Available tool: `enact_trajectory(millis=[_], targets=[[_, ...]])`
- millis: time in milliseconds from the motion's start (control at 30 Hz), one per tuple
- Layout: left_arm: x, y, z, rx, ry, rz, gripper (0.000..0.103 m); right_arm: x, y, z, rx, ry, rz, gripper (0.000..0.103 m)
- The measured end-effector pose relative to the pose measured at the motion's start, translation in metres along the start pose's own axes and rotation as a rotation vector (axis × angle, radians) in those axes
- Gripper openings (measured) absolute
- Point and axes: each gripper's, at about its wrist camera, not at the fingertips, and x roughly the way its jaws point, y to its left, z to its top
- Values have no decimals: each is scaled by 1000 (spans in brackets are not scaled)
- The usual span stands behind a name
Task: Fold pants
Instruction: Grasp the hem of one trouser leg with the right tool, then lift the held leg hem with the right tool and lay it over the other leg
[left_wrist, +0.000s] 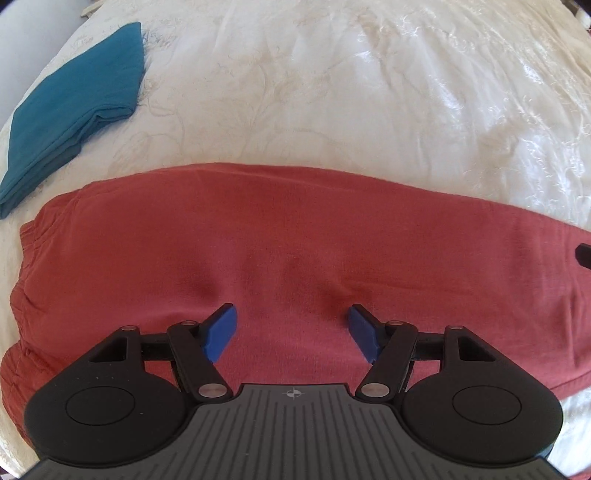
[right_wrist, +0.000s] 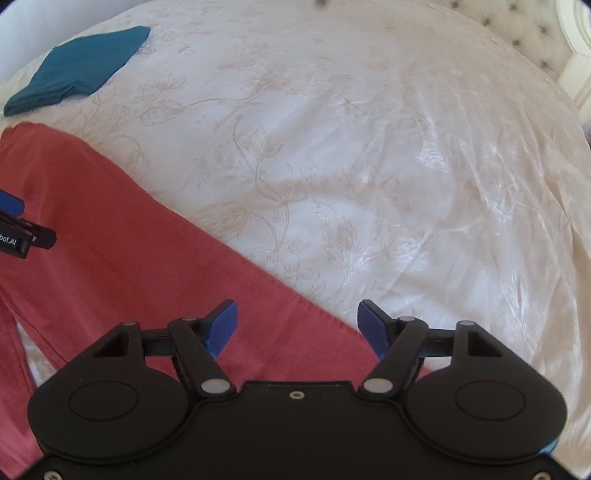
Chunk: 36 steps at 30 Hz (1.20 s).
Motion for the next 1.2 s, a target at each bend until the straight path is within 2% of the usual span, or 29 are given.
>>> enact_trajectory(millis=[100,200,333,400,433,467,500,533,567,667,800,900,1067,1200], targets=[[28,1,-2,4,61,18,68,16,-1,7,-61,25,41,75],[37,0,-5,20,54,33,77,30,1,11,-105,57,81,76],[34,-1,-9,25,51,32,77,51,2,13,-134,129,126,76],[31,1,-12,26,45,24,77,58,0,14,-124,163,159,72],[30,1,-14,26,42,20,77,60,-1,14,-109,176,186,68],[28,2,-15,26,40,16,77,61,-2,14,-92,186,208,55],[25,4,-17,25,38,9,77,61,-2,13,-78,195,216,31],[21,8,-18,22,39,-1,76,59,-1,12,-74,201,226,17],[17,10,-19,19,43,-11,76,54,2,10,-81,192,227,13],[0,25,-11,-5,24,-69,76,33,7,0,-84,145,220,12],[-35,31,-9,-28,-47,-145,76,-8,17,-21,-55,73,199,12],[-49,30,-5,-46,-68,-215,76,-27,30,-35,-44,45,184,12],[-44,25,11,-114,-39,-306,76,-28,53,-42,-48,44,147,12],[-28,22,16,-152,24,-319,76,-29,56,-47,-15,41,139,12]])
